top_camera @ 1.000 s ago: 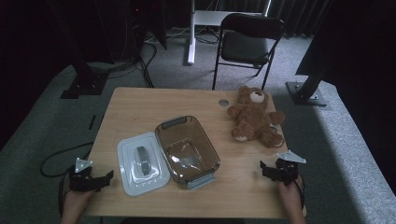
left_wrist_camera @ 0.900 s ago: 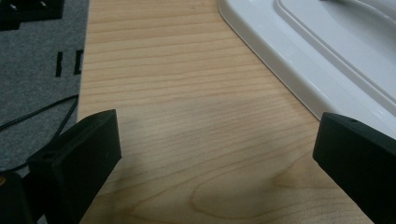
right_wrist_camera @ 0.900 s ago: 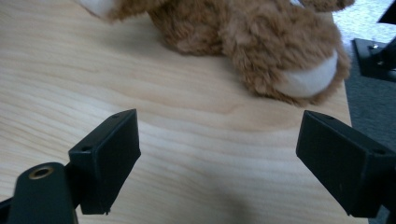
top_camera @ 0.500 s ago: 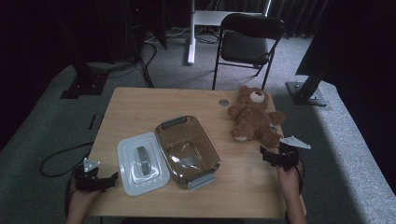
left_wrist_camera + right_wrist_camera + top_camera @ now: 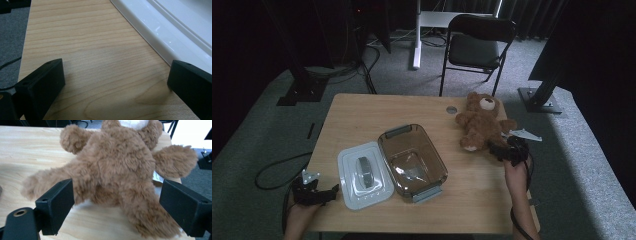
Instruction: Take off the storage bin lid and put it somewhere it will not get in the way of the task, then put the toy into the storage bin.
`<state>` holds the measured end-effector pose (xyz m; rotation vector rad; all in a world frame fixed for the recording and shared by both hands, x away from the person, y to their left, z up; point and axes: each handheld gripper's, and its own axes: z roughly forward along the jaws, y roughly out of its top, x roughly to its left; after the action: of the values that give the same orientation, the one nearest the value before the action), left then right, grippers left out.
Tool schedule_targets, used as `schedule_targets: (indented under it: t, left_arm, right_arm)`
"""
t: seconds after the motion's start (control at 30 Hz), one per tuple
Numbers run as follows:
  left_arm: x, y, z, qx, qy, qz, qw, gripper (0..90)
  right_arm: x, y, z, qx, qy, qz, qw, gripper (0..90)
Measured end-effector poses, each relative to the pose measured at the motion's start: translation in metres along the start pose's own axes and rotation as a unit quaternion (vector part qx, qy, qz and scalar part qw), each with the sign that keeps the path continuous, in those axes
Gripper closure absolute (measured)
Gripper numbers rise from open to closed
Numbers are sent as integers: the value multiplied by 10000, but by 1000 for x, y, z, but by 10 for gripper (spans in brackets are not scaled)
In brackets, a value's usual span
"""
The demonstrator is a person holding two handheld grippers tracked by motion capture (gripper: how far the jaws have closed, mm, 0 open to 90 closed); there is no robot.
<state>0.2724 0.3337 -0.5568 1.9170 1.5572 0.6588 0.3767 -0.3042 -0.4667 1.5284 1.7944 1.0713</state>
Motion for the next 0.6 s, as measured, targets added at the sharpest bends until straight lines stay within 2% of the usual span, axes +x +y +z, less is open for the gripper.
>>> schedule_targets:
  t: [0.6]
  left_arm:
    - [-1,0,0,-4,1,-11,10000,18]
  right_arm:
    - [-1,25,15,-80,-12,96,9999,118]
